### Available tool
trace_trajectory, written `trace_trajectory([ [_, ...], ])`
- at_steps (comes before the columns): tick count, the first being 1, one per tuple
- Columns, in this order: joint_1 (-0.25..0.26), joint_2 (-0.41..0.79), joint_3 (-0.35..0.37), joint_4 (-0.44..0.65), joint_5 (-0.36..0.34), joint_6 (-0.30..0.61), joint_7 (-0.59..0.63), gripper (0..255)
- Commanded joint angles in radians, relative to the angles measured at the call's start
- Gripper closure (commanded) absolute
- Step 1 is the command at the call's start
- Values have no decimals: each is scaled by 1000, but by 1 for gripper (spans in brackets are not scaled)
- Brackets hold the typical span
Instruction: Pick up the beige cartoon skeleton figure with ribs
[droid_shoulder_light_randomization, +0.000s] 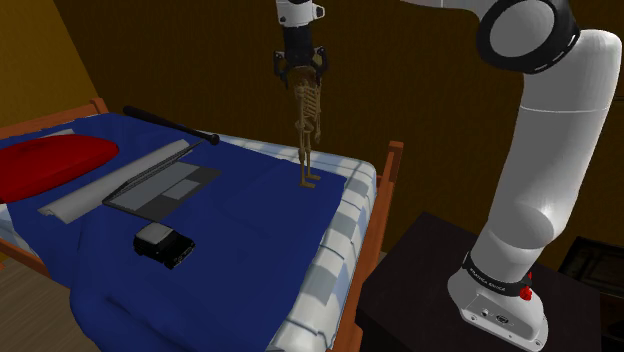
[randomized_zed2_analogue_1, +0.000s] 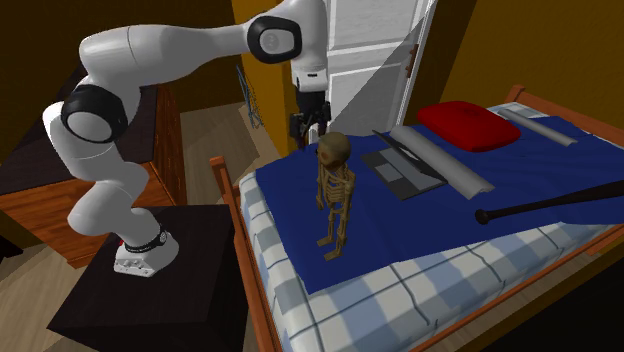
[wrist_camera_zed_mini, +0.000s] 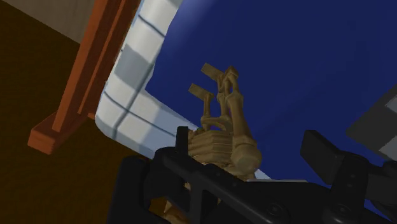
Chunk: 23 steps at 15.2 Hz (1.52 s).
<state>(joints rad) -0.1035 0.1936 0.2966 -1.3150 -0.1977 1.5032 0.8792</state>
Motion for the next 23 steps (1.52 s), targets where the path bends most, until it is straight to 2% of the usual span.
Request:
trace_trajectory([
  [1,15,97,-8,139,-40,-54,43,0],
  [8,0,54,-12,-18,-26,61,54,0],
  [10,-1,52,-12,-30,-25,70,55,0],
  [11,-1,51,-12,-29,-25,69,55,255],
  [20,-1,52,-12,-29,-25,70,55,255],
  [23,5,66,-12,32,-30,23,50,255],
])
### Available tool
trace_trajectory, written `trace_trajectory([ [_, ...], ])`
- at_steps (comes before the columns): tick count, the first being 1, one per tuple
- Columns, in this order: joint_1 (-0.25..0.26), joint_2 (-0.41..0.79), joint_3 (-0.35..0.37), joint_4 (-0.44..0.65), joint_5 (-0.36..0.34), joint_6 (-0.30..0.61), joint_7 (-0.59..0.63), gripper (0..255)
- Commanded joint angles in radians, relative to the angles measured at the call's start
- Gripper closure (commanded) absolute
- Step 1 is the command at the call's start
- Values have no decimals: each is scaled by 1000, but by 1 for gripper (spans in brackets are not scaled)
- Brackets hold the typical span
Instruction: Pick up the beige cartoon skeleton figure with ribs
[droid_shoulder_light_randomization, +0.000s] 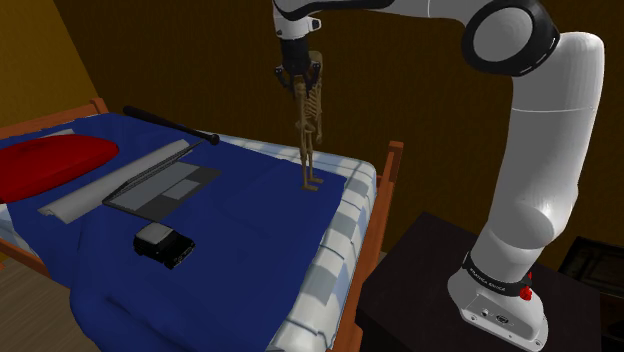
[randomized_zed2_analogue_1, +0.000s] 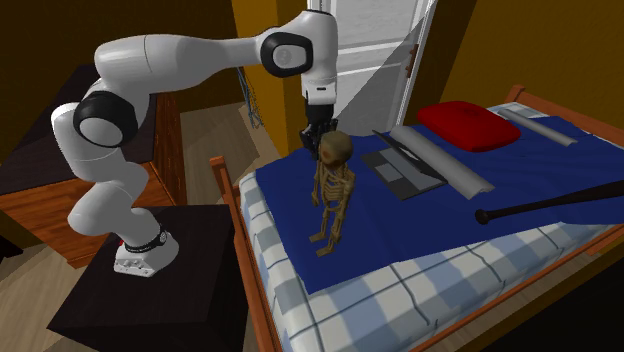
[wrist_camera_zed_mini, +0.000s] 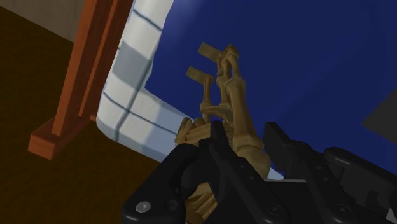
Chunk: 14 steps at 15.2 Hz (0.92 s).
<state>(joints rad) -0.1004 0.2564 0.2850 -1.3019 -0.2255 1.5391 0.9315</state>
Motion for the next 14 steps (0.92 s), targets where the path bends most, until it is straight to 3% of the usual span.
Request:
trace_trajectory([
  [1,4,9,0,41,-4,-29,-4,255],
  [12,49,117,0,357,-42,-239,-25,255],
  [14,50,120,0,362,-42,-242,-26,255],
])
